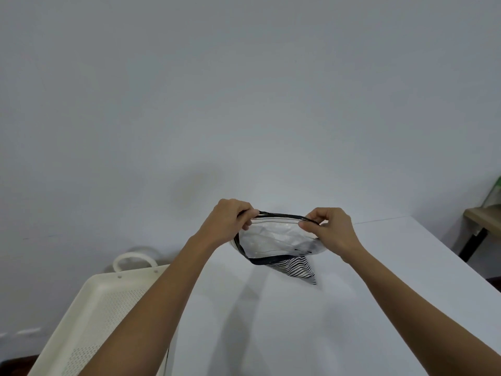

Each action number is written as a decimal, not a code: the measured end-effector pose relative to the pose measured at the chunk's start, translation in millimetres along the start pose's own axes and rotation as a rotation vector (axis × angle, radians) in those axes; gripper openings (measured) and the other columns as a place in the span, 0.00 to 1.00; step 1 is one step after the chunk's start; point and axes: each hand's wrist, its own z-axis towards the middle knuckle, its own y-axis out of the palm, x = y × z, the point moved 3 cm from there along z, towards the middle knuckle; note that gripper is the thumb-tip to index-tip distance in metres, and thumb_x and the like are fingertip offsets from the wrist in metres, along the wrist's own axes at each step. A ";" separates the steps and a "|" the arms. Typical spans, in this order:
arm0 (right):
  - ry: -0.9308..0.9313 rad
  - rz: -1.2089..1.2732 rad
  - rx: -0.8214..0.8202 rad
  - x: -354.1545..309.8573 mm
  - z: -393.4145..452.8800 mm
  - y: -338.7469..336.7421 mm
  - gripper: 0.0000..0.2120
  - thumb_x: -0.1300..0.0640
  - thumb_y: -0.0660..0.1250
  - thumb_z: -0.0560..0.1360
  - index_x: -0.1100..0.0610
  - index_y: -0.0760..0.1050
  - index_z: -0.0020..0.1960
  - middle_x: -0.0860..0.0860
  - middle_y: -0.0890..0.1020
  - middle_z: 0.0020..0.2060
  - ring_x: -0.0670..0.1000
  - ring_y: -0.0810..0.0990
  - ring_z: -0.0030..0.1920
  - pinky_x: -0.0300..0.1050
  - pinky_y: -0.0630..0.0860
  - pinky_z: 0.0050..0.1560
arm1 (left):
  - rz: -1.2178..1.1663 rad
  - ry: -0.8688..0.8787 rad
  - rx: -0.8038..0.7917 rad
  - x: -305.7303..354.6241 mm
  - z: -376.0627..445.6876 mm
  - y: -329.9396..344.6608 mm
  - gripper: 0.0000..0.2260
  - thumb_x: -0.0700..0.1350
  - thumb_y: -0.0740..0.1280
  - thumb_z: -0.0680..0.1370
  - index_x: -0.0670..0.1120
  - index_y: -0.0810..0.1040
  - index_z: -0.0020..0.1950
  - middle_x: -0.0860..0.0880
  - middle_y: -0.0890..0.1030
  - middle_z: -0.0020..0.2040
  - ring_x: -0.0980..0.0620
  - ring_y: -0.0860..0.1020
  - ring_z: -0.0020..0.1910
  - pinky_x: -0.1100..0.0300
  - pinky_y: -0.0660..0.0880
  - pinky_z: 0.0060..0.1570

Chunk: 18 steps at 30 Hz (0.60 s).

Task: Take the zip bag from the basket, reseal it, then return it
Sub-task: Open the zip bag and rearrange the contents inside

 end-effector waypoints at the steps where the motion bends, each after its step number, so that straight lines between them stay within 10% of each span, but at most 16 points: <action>1: -0.027 -0.021 0.021 -3.3 -1.1 2.3 0.05 0.56 0.76 0.69 0.57 0.82 0.38 0.53 0.81 0.33 0.51 0.77 0.32 0.42 0.73 0.37 | 0.016 0.003 0.000 0.6 -0.6 -0.1 0.13 0.48 0.65 0.80 0.43 0.83 0.42 0.50 0.83 0.35 0.52 0.83 0.37 0.58 0.77 0.40; 6: -0.049 0.043 -0.024 -18.1 -2.9 15.1 0.06 0.56 0.76 0.69 0.56 0.81 0.36 0.47 0.77 0.28 0.50 0.77 0.31 0.39 0.71 0.34 | 0.115 0.097 -0.032 12.2 -3.7 8.2 0.11 0.52 0.69 0.77 0.52 0.81 0.58 0.54 0.84 0.52 0.54 0.80 0.53 0.50 0.74 0.61; 10: -0.026 0.143 -0.093 -23.2 -2.0 19.5 0.07 0.55 0.76 0.69 0.57 0.81 0.36 0.46 0.74 0.25 0.49 0.72 0.30 0.40 0.69 0.36 | 0.265 0.140 0.094 20.6 -0.6 10.6 0.09 0.53 0.64 0.80 0.55 0.81 0.55 0.56 0.85 0.46 0.58 0.78 0.50 0.44 0.41 0.75; 14: 0.019 0.389 -0.344 -13.7 -2.3 10.5 0.14 0.49 0.72 0.72 0.59 0.77 0.36 0.49 0.72 0.29 0.45 0.72 0.32 0.36 0.68 0.38 | 0.126 0.130 0.145 25.2 1.3 5.3 0.07 0.49 0.66 0.78 0.50 0.83 0.45 0.53 0.84 0.38 0.52 0.79 0.39 0.53 0.72 0.56; 18: 0.182 0.716 -0.693 9.3 -8.5 9.1 0.12 0.49 0.70 0.72 0.58 0.76 0.43 0.51 0.77 0.39 0.48 0.76 0.41 0.40 0.74 0.46 | 0.145 0.076 0.139 24.5 2.0 3.9 0.06 0.49 0.67 0.78 0.51 0.83 0.44 0.53 0.84 0.37 0.50 0.80 0.38 0.51 0.77 0.41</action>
